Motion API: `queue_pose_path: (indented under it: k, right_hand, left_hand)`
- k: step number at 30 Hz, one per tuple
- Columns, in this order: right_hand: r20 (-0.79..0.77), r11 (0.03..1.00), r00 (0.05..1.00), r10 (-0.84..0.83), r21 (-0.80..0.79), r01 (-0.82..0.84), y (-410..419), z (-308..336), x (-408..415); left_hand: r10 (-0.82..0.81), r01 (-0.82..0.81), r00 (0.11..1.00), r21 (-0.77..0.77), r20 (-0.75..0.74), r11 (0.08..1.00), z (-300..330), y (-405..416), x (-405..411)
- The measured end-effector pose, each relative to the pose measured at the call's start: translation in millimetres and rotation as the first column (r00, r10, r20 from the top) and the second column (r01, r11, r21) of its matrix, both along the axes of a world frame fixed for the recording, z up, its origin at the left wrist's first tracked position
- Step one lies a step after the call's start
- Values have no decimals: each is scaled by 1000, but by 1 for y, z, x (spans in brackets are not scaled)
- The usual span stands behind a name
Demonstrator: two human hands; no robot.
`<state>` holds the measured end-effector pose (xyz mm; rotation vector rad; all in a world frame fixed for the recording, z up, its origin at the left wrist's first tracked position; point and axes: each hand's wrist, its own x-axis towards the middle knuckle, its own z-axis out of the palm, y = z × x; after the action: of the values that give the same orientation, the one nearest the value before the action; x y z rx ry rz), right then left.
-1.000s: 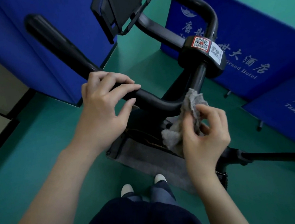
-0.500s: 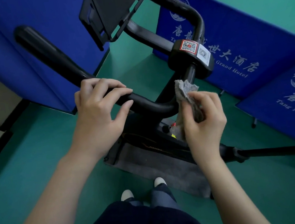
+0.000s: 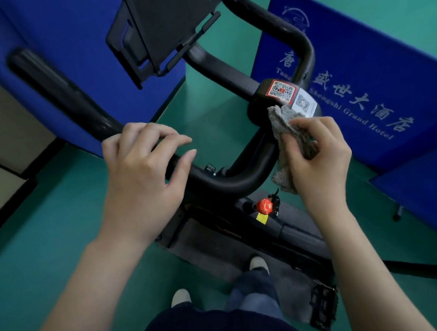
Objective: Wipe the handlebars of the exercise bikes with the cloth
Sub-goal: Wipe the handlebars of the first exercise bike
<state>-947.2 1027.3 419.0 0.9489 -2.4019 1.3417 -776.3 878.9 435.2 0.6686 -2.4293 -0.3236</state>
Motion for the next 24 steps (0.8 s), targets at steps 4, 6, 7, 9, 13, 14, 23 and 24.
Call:
queue_pose_path:
  k: [4, 6, 7, 9, 13, 14, 23, 24]
  right_hand:
    - [27, 991, 990, 135, -27, -134, 6, 7, -21]
    - [47, 978, 978, 201, -59, -199, 12, 12, -35]
    - [52, 972, 972, 229, -70, -225, 15, 15, -44]
    - [67, 961, 961, 269, -84, -263, 21, 20, -67]
    - [99, 951, 946, 308, -66, -302, 29, 27, -117]
    - [107, 950, 944, 313, -56, -308, 30, 28, -128]
    - [132, 885, 880, 455, 43, -464, -5, 25, -176]
    - [115, 871, 869, 481, 53, -489, -11, 24, -175]
  left_hand:
    - [86, -86, 996, 40, 7, 995, 6, 18, -35]
    - [113, -115, 993, 73, 20, 991, 8, 30, -55]
    - [125, -128, 992, 81, 32, 988, 9, 37, -65]
    - [143, -148, 988, 100, 53, 984, 10, 49, -86]
    - [175, -184, 981, 112, 87, 977, 9, 71, -122]
    - [191, -201, 977, 107, 95, 974, 9, 75, -129]
    - [244, -260, 946, 54, 212, 964, 16, 74, -175]
    - [241, -261, 943, 62, 227, 963, 15, 71, -179]
